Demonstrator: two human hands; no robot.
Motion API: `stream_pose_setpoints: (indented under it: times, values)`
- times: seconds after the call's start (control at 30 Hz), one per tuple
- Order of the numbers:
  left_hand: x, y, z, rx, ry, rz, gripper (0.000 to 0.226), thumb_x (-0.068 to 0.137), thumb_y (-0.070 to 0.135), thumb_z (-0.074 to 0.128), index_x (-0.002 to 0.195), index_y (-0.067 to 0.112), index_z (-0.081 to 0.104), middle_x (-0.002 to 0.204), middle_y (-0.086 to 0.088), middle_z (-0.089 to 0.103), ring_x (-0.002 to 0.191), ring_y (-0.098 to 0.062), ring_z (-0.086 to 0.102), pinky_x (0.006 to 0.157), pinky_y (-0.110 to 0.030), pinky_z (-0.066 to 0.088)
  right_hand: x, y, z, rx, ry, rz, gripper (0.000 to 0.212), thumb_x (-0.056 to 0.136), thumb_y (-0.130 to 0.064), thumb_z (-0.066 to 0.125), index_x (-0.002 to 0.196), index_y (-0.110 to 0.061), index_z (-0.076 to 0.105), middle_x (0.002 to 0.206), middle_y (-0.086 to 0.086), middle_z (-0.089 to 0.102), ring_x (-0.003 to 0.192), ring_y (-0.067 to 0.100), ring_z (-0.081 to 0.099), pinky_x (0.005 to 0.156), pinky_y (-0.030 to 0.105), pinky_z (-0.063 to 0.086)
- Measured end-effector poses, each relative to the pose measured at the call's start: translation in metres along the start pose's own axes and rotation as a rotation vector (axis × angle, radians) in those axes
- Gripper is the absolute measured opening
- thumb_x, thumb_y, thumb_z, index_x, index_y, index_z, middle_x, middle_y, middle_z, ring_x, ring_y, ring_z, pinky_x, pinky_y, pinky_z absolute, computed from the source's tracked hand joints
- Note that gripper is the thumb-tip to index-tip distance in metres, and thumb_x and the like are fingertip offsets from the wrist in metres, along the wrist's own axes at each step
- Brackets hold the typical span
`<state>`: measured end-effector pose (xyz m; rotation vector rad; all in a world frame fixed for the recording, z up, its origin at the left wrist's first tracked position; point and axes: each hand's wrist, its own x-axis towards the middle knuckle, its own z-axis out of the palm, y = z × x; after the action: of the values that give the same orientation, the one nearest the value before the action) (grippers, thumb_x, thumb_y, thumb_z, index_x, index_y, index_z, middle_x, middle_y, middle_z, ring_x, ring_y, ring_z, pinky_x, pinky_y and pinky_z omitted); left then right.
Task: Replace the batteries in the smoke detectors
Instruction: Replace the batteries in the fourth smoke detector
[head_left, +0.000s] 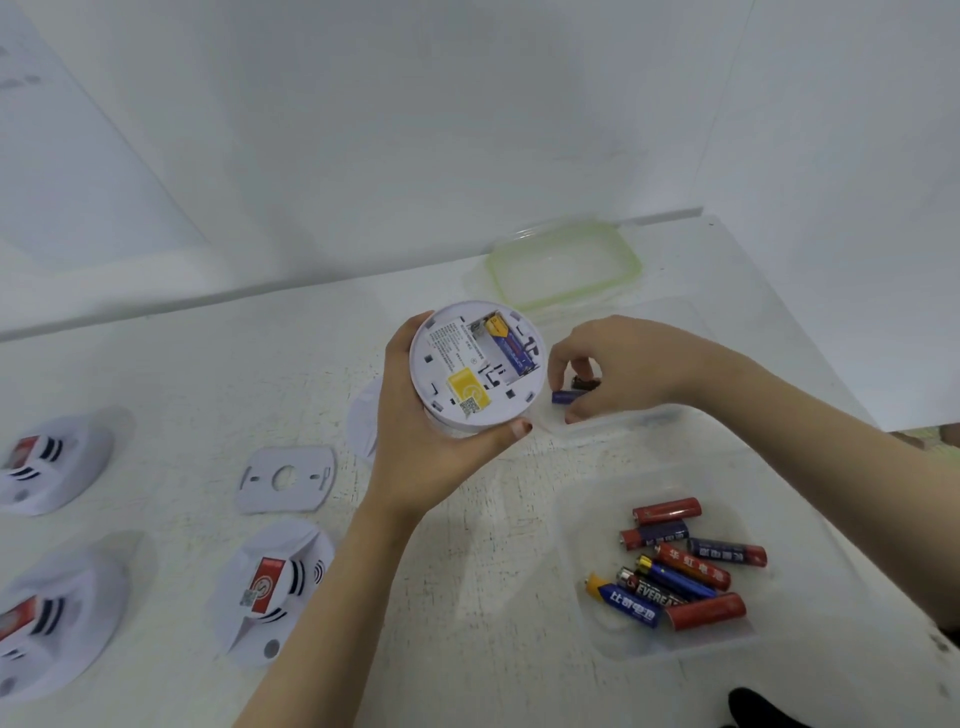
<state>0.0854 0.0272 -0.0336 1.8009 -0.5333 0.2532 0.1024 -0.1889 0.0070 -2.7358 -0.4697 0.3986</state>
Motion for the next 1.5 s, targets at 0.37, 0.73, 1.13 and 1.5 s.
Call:
stream_pose_setpoints:
  times: [0.37, 0.73, 1.13, 1.5]
  values:
    - [0.003, 0.001, 0.000, -0.033, -0.020, -0.005, 0.098, 0.059, 0.056, 0.080, 0.133, 0.012, 0.032, 0.129, 0.013, 0.044, 0.123, 0.002, 0.047, 0.097, -0.011, 0.039, 0.001, 0.007, -0.001, 0.072, 0.091, 0.016, 0.012, 0.078, -0.033, 0.069, 0.080, -0.021, 0.068, 0.066, -0.010, 0.055, 0.065, 0.010, 0.050, 0.058, 0.022, 0.038]
    - [0.004, 0.005, 0.002, -0.036, -0.028, 0.013, 0.089, 0.058, 0.056, 0.082, 0.129, 0.030, 0.033, 0.126, 0.028, 0.045, 0.122, 0.000, 0.048, 0.096, -0.013, 0.041, -0.030, -0.008, -0.016, 0.645, 0.434, -0.113, 0.013, 0.092, -0.016, 0.056, 0.097, -0.019, 0.067, 0.077, 0.006, 0.065, 0.060, 0.010, 0.059, 0.056, 0.026, 0.051]
    - [-0.004, 0.008, 0.005, -0.136, -0.101, 0.018, 0.093, 0.054, 0.004, 0.089, 0.128, 0.007, 0.031, 0.117, 0.037, 0.051, 0.115, 0.006, 0.053, 0.086, -0.009, 0.047, -0.039, -0.034, 0.014, 0.101, 0.688, -0.484, 0.020, 0.087, -0.020, 0.062, 0.101, -0.009, 0.071, 0.096, 0.006, 0.067, 0.087, 0.018, 0.063, 0.070, 0.036, 0.053]
    - [-0.015, 0.032, -0.007, -0.163, -0.057, 0.061, 0.090, 0.063, 0.047, 0.081, 0.131, 0.013, 0.030, 0.126, 0.030, 0.046, 0.122, -0.001, 0.050, 0.095, -0.015, 0.044, -0.048, -0.048, 0.009, 0.853, 0.240, -0.287, 0.061, 0.088, -0.033, 0.063, 0.141, -0.037, 0.034, 0.134, -0.009, 0.053, 0.118, 0.011, 0.055, 0.094, 0.034, 0.050]
